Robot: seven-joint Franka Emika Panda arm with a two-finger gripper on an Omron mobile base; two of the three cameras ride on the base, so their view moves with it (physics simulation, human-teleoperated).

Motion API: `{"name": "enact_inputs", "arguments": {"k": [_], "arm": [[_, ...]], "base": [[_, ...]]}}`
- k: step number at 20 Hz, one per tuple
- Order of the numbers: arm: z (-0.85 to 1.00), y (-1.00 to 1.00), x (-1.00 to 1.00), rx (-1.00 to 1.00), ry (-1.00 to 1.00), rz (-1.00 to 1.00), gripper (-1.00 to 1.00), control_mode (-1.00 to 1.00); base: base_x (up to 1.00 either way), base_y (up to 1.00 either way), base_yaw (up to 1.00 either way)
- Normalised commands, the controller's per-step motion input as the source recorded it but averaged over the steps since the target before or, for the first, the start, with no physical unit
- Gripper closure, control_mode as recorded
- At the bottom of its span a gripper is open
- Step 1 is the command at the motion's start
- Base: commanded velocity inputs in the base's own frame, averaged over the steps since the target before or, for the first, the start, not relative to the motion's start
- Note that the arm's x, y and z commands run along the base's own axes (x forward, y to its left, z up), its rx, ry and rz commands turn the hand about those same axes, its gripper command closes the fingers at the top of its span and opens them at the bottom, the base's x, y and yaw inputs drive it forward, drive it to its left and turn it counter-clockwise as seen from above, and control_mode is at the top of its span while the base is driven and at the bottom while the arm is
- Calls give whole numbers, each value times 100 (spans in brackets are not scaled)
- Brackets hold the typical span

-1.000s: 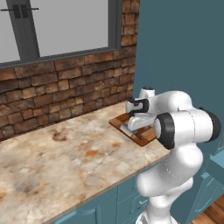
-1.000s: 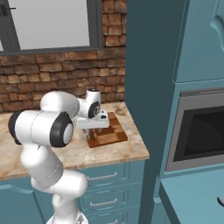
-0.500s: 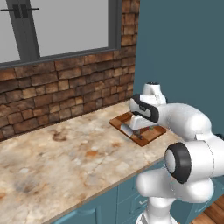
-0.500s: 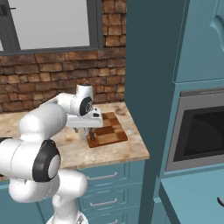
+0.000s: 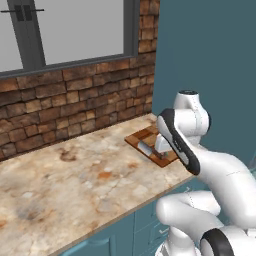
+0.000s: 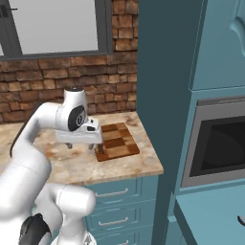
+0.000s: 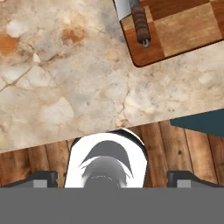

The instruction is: Open the drawer on the left and place the cutting tools on the cutting board.

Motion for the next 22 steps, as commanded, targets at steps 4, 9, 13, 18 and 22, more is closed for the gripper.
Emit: {"name": "enact_inputs", "arguments": {"k": [4,9,13,18,22], "arm": [[61,0,-88,0,-8,-13,-100,-100],[63,0,-72,0,-11,-10,-100,-100],[4,0,-10,0,-2,0,-100,-100],[0,0,-1,0,0,0,-100,-100],[0,-8,-15,0,0,-2,-100,-100]], "base": [[0,0,0],[0,0,0],[0,0,0],[0,0,0],[0,0,0]]}}
